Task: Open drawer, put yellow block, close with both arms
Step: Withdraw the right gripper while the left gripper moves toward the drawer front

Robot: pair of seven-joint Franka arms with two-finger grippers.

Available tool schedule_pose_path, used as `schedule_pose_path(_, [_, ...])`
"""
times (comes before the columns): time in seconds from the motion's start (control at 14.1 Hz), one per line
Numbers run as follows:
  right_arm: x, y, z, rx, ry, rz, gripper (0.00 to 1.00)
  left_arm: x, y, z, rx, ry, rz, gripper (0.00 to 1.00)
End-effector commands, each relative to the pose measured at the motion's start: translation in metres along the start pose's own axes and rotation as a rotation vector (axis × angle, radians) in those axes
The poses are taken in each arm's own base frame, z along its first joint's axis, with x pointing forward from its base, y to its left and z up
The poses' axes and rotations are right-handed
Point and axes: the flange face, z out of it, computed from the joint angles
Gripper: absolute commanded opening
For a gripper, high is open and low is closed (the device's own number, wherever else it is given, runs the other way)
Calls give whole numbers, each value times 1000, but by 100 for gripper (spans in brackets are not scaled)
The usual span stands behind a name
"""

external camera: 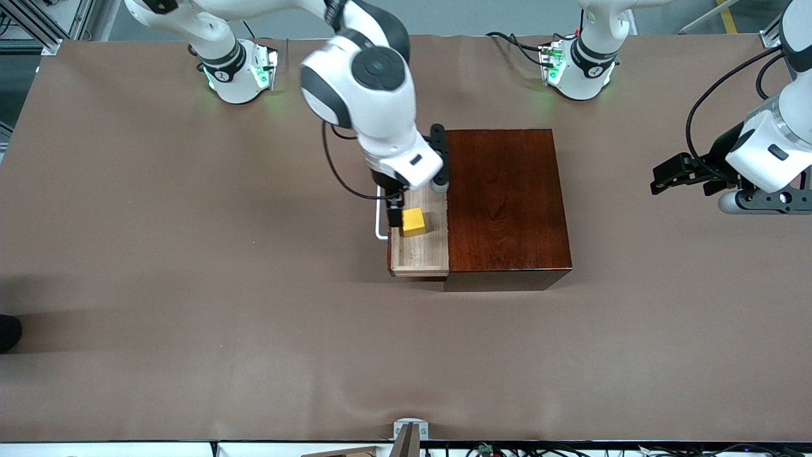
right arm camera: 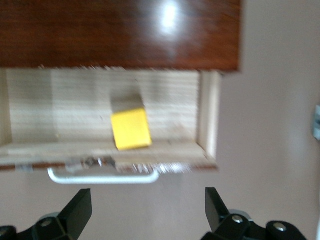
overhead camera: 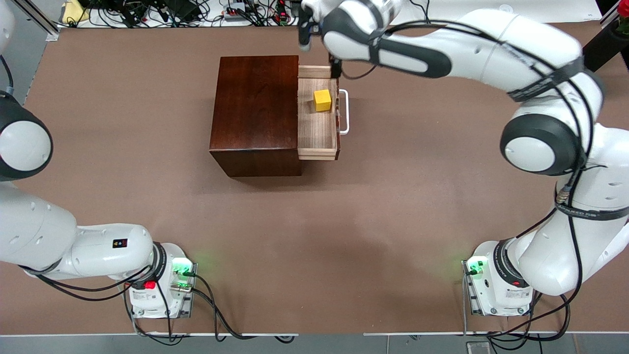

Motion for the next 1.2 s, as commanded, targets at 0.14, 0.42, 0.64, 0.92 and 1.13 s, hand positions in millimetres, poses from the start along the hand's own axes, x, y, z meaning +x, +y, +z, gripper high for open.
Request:
schedule_pose_path(0.14, [-109, 67, -36, -42, -13, 201, 100, -13, 25, -8, 11, 3, 43, 100])
schedule_pose_path(0.42, [-193, 102, -46, -30, -53, 344, 100, -25, 83, -15, 8, 19, 142, 100])
schedule_pose_path(0.64, [-252, 113, -47, 10, -100, 473, 100, -54, 163, -11, 3, 10, 297, 100])
schedule_pose_path(0.92, [-359, 115, -58, 36, -172, 700, 100, -95, 262, 6, -23, 20, 498, 100])
schedule_pose_path(1.13, [-409, 105, -89, 66, -170, 852, 100, -107, 338, 43, -116, 16, 666, 100])
